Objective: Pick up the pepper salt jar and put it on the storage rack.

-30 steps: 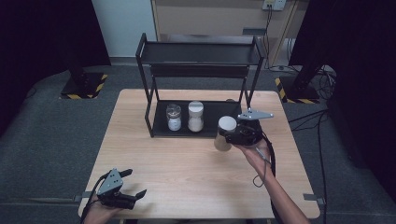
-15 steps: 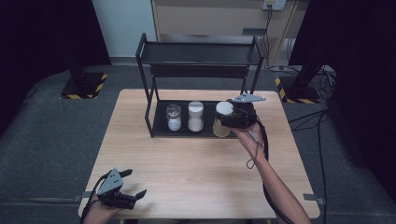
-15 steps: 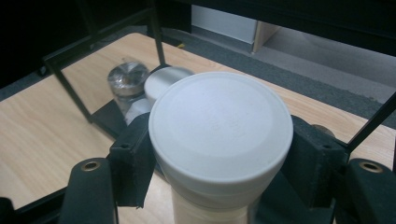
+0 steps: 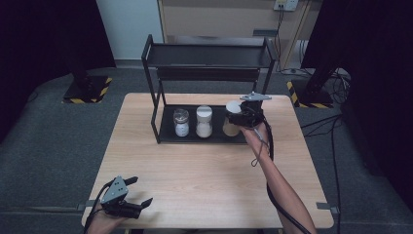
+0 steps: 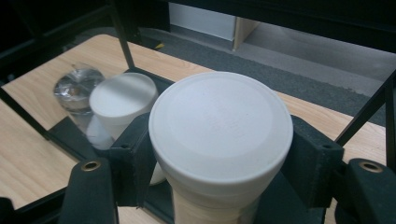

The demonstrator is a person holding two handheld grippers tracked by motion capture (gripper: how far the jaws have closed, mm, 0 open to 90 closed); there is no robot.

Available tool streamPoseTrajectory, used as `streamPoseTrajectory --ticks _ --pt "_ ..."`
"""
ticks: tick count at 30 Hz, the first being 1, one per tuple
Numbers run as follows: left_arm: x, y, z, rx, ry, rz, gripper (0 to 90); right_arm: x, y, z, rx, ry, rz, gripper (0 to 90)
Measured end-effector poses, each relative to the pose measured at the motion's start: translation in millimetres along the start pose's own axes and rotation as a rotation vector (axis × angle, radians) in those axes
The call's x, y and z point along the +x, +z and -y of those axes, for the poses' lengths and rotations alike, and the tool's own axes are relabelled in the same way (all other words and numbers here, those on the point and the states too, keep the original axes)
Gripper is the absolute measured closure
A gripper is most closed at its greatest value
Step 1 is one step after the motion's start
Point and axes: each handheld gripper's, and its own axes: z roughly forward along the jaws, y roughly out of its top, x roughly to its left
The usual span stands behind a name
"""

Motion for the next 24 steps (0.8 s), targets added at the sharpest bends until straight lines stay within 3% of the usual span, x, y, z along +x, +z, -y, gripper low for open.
streamPoseTrajectory --ticks 24 --pt "1.9 0.7 1.8 -0.013 0.004 0.022 2.1 -6.0 36.5 11.2 0.047 0.025 0.035 33.5"
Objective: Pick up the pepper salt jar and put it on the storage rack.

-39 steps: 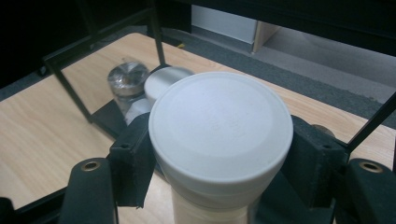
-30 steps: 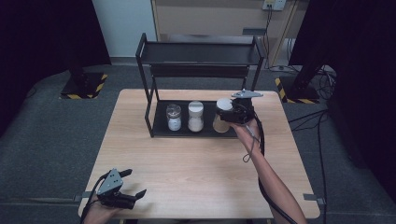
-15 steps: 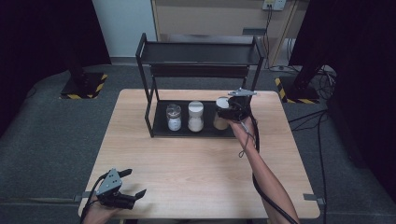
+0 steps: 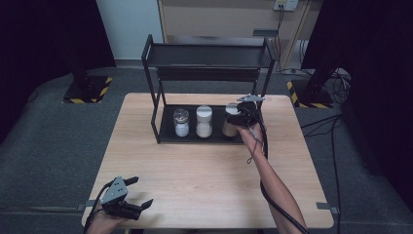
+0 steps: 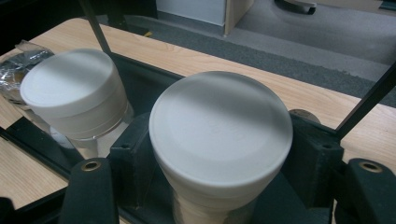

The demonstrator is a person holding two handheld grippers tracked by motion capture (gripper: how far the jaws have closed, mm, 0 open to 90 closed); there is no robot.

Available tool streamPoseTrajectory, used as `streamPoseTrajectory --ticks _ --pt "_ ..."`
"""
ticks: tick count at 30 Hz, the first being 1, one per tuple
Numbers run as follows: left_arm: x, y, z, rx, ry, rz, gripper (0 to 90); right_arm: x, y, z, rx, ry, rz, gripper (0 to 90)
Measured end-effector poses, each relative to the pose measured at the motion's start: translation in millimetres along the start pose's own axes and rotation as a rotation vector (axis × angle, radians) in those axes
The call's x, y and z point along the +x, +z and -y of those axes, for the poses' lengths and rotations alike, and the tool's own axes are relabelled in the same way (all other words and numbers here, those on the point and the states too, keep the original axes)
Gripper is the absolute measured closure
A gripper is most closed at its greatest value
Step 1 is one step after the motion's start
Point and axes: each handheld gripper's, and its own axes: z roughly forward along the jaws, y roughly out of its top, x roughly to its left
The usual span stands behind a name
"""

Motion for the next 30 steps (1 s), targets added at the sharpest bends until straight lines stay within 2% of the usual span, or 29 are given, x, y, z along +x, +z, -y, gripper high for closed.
streamPoseTrajectory --ticks 24,26,30 --pt "0.3 0.7 0.2 0.004 -0.01 -0.003 0.0 -0.8 11.1 4.8 0.02 0.01 0.008 33.5" --pt "-0.1 0.9 -0.1 0.006 -0.008 -0.003 0.0 -1.9 10.6 6.6 0.012 0.022 0.007 33.5" --pt "-0.1 0.9 -0.2 0.006 -0.009 -0.004 0.0 -0.8 10.6 6.1 0.017 0.007 0.005 33.3"
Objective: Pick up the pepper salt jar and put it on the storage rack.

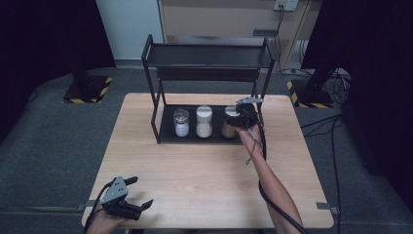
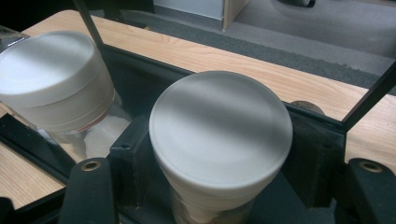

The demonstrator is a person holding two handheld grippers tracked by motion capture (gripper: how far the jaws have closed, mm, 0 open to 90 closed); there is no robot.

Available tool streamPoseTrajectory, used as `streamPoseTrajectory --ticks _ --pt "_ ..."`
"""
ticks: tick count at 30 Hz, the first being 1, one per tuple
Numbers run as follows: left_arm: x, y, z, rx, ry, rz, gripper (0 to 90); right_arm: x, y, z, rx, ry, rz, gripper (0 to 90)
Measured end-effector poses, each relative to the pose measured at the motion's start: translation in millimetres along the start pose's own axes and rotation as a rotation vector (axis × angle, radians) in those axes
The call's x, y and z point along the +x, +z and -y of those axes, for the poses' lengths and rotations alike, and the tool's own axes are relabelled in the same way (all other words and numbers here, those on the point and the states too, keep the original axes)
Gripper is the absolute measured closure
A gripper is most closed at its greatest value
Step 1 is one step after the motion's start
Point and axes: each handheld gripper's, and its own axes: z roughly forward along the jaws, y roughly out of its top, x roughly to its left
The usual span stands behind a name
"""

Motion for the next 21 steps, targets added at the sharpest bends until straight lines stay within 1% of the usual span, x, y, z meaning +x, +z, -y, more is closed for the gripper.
streamPoseTrajectory --ticks 6,10,13,15,17,19,21 --pt "-0.5 0.0 -0.2 0.0 0.001 -0.001 0.0 2.0 -0.6 0.1 0.0 -0.014 0.001 31.9" --pt "-0.5 0.8 -0.6 0.005 0.002 0.0 0.0 3.2 -7.7 -4.9 -0.014 -0.017 0.01 20.0" --pt "-0.5 1.0 -0.7 0.004 0.003 0.001 0.0 4.3 -17.5 -7.2 -0.049 -0.031 0.009 14.6" --pt "-0.7 1.1 -0.9 0.006 0.003 -0.001 0.0 3.3 -24.7 -9.9 -0.07 -0.029 -0.01 13.1" --pt "-0.8 1.0 -0.9 0.004 0.002 -0.001 0.0 4.8 -32.7 -11.2 -0.095 -0.037 -0.021 12.1" --pt "-0.8 0.7 -0.6 0.0 0.002 -0.002 0.0 4.0 -39.9 -12.9 -0.111 -0.037 -0.05 11.4" --pt "-0.9 0.3 -0.4 -0.003 0.001 -0.004 0.0 6.8 -47.5 -14.2 -0.127 -0.057 -0.059 11.2"
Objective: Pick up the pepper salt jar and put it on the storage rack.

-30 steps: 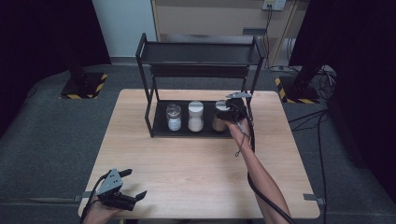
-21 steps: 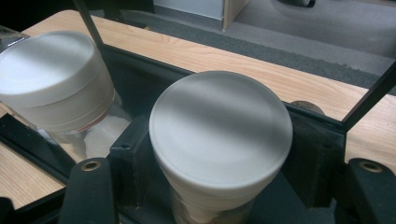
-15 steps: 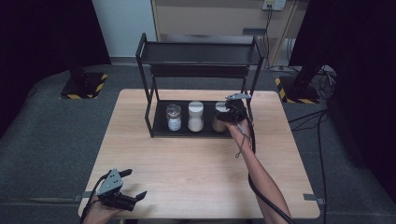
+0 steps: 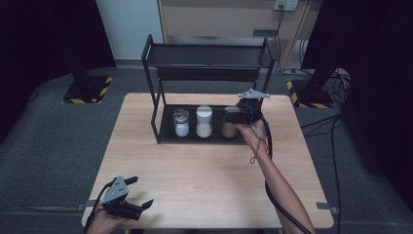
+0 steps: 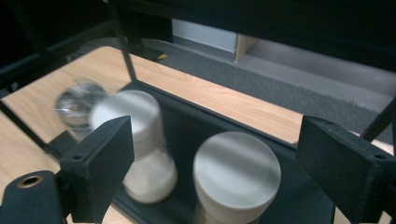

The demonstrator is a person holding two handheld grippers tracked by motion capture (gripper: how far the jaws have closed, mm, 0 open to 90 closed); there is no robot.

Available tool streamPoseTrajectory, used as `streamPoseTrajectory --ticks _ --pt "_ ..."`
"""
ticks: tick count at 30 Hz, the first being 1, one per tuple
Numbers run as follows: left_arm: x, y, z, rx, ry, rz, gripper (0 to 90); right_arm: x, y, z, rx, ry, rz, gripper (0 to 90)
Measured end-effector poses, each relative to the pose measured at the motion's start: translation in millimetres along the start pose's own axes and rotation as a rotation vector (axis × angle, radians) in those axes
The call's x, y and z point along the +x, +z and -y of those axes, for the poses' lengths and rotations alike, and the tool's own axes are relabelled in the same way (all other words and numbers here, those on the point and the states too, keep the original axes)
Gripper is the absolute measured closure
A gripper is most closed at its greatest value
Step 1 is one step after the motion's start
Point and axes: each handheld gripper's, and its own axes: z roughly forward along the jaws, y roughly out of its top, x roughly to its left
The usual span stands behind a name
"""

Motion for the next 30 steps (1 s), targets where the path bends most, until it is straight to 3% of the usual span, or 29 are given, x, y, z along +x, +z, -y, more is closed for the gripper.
streamPoseTrajectory --ticks 7,17,24,30 --pt "0.6 -1.3 1.8 -0.02 -0.012 -0.005 0.0 2.8 -24.2 -3.6 -0.025 -0.017 -0.078 10.3" --pt "0.3 -1.1 1.4 -0.019 -0.008 -0.002 0.0 10.2 -63.0 6.3 -0.055 -0.062 -0.166 10.3" --pt "0.3 -1.7 2.0 -0.018 -0.007 -0.005 0.0 13.8 -81.4 27.3 -0.045 -0.091 -0.2 10.4" --pt "-0.2 -1.8 2.0 -0.016 -0.006 -0.005 0.0 12.4 -101.1 48.2 -0.065 -0.07 -0.231 10.3"
